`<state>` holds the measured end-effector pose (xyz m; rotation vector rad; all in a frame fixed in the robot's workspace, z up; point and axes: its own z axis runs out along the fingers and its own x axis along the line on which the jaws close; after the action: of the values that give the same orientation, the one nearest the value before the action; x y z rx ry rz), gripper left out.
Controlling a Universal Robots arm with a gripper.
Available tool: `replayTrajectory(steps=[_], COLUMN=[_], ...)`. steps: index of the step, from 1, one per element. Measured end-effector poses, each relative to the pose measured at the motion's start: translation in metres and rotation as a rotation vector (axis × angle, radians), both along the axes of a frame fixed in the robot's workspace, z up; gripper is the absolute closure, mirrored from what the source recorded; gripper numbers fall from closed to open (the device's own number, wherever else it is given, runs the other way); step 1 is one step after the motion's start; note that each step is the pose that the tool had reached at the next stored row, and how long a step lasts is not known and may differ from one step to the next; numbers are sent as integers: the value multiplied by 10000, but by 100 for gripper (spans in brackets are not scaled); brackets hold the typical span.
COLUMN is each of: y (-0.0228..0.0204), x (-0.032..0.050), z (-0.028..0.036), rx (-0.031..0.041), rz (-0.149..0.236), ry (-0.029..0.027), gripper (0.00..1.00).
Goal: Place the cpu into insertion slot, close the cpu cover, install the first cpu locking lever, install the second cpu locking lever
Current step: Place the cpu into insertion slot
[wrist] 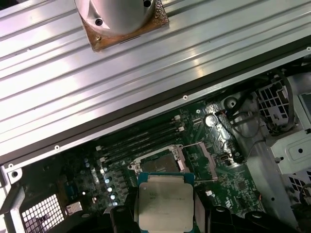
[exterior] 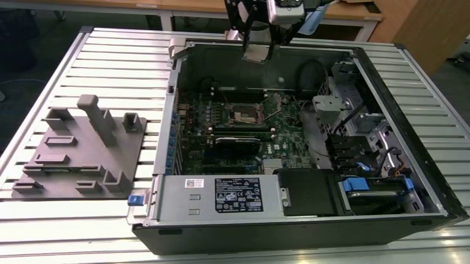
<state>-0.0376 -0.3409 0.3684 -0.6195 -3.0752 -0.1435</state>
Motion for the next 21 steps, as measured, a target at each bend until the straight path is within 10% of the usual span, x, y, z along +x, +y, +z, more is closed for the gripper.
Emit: replayTrajectory(steps=[21], y=[0], x=[0], z=[0], rx=[0], rz=[-726], ry=[0], gripper=[46])
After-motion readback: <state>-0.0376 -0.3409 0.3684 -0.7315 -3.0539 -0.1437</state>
